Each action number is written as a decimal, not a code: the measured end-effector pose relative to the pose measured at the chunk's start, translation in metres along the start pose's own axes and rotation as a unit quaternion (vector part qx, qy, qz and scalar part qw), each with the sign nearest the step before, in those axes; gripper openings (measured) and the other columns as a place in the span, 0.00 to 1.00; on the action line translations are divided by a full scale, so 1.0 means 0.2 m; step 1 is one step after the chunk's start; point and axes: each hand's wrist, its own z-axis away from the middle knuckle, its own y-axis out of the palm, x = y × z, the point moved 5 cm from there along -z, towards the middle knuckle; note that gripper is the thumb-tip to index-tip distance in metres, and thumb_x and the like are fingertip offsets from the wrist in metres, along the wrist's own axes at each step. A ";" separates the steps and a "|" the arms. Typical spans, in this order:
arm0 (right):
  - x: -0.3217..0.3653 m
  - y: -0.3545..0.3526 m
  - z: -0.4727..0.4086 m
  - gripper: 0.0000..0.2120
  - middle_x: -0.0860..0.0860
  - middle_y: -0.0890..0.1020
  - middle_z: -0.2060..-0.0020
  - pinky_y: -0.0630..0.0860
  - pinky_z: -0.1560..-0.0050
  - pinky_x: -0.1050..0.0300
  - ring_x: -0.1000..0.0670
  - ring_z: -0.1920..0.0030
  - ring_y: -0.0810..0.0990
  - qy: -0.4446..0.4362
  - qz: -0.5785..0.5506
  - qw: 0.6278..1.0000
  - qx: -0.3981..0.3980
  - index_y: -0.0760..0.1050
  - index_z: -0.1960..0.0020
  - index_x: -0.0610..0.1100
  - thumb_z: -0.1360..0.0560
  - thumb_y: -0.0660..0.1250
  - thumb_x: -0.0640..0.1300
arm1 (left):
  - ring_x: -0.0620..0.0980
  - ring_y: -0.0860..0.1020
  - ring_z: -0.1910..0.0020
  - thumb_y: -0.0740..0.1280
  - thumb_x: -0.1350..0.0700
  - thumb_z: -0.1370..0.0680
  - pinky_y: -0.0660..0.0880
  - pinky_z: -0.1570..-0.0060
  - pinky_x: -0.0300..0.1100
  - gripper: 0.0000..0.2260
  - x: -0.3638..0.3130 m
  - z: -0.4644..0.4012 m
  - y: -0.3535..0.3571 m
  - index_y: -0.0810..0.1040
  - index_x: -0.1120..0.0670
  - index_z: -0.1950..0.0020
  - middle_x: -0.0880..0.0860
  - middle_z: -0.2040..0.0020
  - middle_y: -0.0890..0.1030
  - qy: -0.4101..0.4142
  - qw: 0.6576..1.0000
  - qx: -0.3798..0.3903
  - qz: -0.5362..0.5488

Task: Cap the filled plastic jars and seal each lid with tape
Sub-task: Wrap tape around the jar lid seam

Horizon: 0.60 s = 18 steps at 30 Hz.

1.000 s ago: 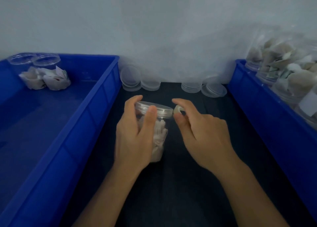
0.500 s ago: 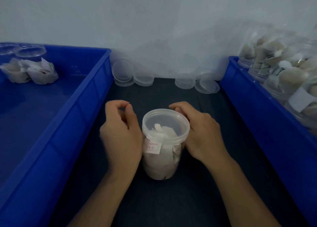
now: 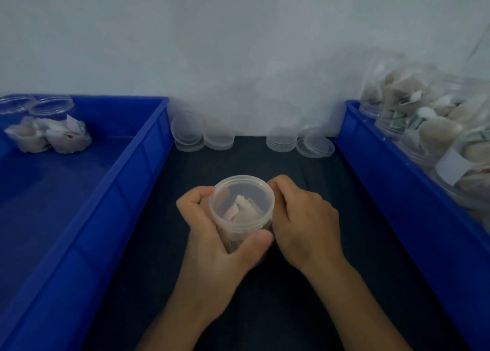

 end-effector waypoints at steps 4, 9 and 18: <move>0.01 0.00 0.01 0.07 0.61 0.75 0.67 0.64 0.69 0.57 0.58 0.68 0.74 -0.009 0.008 1.000 -0.010 0.70 0.50 0.58 0.16 0.54 0.54 | 0.40 0.78 0.36 0.83 0.40 0.39 0.74 0.43 0.28 0.42 0.00 0.03 -0.01 0.63 0.40 0.33 0.34 0.38 0.72 0.046 0.996 -0.046 -0.058; 0.01 -0.03 0.01 0.09 0.60 0.72 0.68 0.62 0.70 0.59 0.57 0.68 0.74 -0.028 -0.007 0.999 -0.046 0.71 0.51 0.58 0.14 0.54 0.54 | 0.38 0.78 0.35 0.78 0.39 0.32 0.76 0.42 0.30 0.36 0.00 -0.01 -0.04 0.68 0.37 0.26 0.34 0.35 0.77 0.061 0.992 -0.094 -0.051; 0.03 -0.06 0.00 0.10 0.60 0.75 0.64 0.71 0.66 0.58 0.57 0.62 0.76 -0.072 -0.018 0.997 -0.032 0.71 0.49 0.59 0.13 0.53 0.58 | 0.42 0.80 0.40 0.65 0.43 0.24 0.76 0.45 0.31 0.23 -0.01 -0.06 -0.10 0.68 0.39 0.29 0.34 0.39 0.77 0.069 0.994 -0.085 -0.020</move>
